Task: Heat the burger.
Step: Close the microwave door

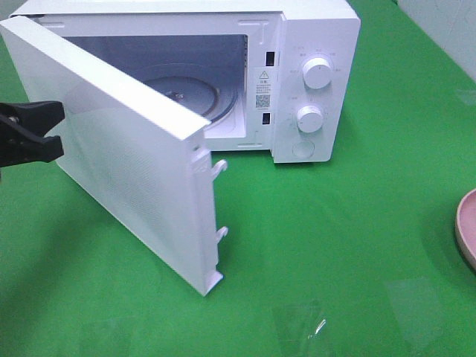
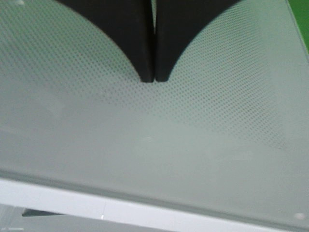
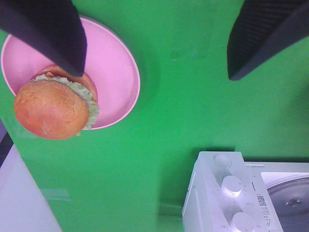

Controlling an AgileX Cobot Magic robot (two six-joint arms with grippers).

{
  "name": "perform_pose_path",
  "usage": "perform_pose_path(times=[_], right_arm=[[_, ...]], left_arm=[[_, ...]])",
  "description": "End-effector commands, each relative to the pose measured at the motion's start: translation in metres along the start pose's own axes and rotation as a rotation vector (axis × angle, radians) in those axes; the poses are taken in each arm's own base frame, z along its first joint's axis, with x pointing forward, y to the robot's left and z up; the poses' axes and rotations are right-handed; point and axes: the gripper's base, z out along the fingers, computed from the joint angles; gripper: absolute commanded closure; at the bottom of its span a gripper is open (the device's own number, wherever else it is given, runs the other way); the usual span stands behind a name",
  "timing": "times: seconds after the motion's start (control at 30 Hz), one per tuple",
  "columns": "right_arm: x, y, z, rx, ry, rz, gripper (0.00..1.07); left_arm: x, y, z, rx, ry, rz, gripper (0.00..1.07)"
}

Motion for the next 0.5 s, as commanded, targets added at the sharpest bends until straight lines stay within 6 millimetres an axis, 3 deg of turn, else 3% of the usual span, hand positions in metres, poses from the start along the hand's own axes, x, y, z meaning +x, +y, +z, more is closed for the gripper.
perform_pose_path(times=[0.03, 0.5], right_arm=[[0.001, 0.0, -0.004, -0.001, -0.034, -0.001, 0.31], [0.001, 0.0, -0.004, -0.001, -0.034, -0.001, 0.31]], left_arm=[[-0.004, -0.002, 0.004, 0.004, -0.023, -0.004, 1.07], [-0.013, -0.017, 0.043, 0.044, -0.059, -0.006, 1.07]])
